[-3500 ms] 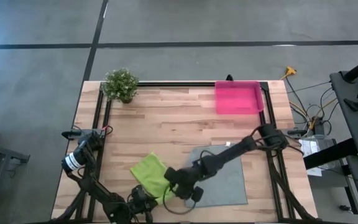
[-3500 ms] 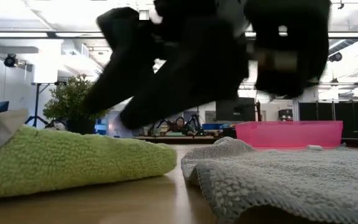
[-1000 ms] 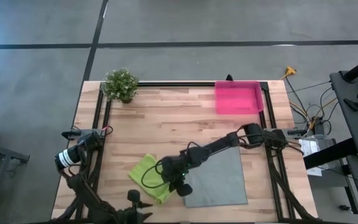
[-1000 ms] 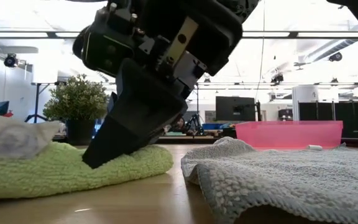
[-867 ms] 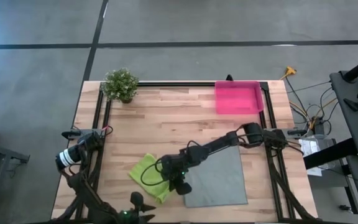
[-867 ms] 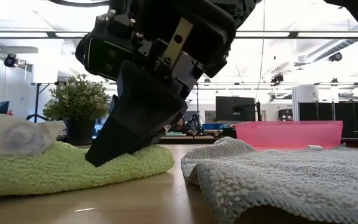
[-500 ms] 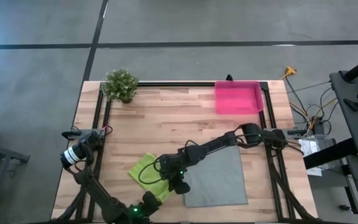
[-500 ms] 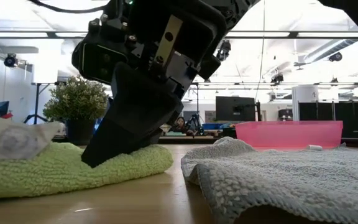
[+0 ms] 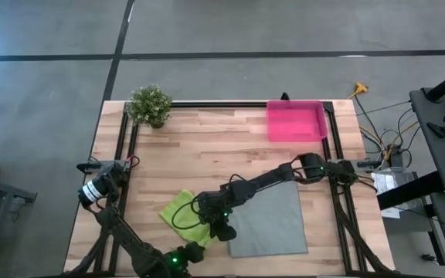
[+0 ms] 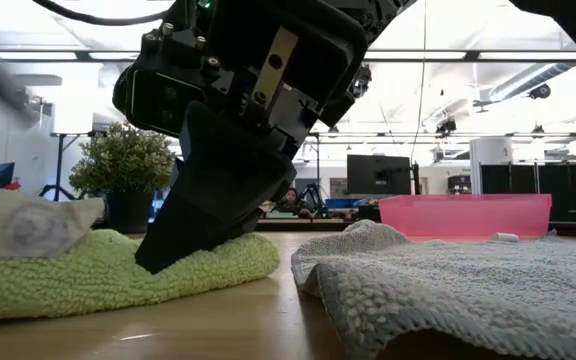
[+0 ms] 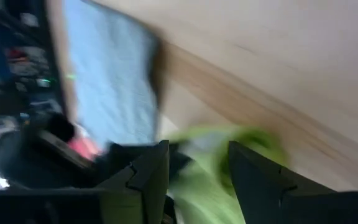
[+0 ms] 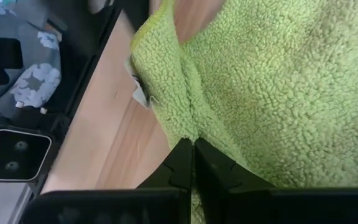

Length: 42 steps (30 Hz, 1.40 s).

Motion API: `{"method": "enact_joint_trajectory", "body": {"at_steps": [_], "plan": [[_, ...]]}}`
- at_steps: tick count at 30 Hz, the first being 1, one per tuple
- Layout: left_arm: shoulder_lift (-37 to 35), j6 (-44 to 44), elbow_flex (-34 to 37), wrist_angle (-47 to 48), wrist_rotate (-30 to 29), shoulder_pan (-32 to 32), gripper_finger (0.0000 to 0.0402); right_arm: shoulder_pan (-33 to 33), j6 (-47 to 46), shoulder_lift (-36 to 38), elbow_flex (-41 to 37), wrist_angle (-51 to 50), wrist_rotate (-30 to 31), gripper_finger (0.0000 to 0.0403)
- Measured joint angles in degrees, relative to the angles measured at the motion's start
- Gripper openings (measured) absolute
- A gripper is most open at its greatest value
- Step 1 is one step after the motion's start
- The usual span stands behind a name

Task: Roll microfiber towels into tight, uniform cylinder then place into a basket
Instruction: Roll the green microfiber cloth

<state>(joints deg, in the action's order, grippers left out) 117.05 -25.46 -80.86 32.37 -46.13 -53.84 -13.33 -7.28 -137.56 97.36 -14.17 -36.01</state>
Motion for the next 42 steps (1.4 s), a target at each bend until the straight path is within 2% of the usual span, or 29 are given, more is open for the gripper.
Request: {"method": "enact_joint_trajectory", "body": {"at_steps": [4, 9, 14, 21, 28, 33, 42], "plan": [[0.1, -7.6, -0.3, -8.3, -0.4, 0.2, 0.0148, 0.3, -0.3, 0.0, 0.0, 0.0, 0.2, 0.0009], [2.0, -7.9, -0.1, -9.2, 3.7, 1.0, 0.0148, 0.4, -0.4, 0.0, -0.1, 0.0, 0.7, 0.0009], [5.2, -7.1, -0.1, -9.5, 0.4, 2.7, 0.0148, 0.4, -0.4, 0.0, -0.1, 0.4, 0.8, 0.0009], [5.3, 6.8, 0.2, -4.2, -3.0, 4.3, 0.0148, 0.4, -0.2, 0.0, -0.4, -0.1, 0.9, 0.0009], [5.1, 29.1, 0.4, 0.5, -3.5, 3.5, 0.0148, 0.5, 0.2, 0.0, -0.5, -0.2, 1.0, 0.0009], [5.1, 41.6, 0.5, 2.7, -2.4, 2.7, 0.0148, 0.5, 0.4, 0.0, -0.5, -0.4, 1.0, 0.0009], [5.3, 54.3, 0.7, 2.7, 0.7, 1.5, 0.0148, 0.7, 1.1, 0.0, -0.5, -0.5, 1.0, 0.0009]]}}
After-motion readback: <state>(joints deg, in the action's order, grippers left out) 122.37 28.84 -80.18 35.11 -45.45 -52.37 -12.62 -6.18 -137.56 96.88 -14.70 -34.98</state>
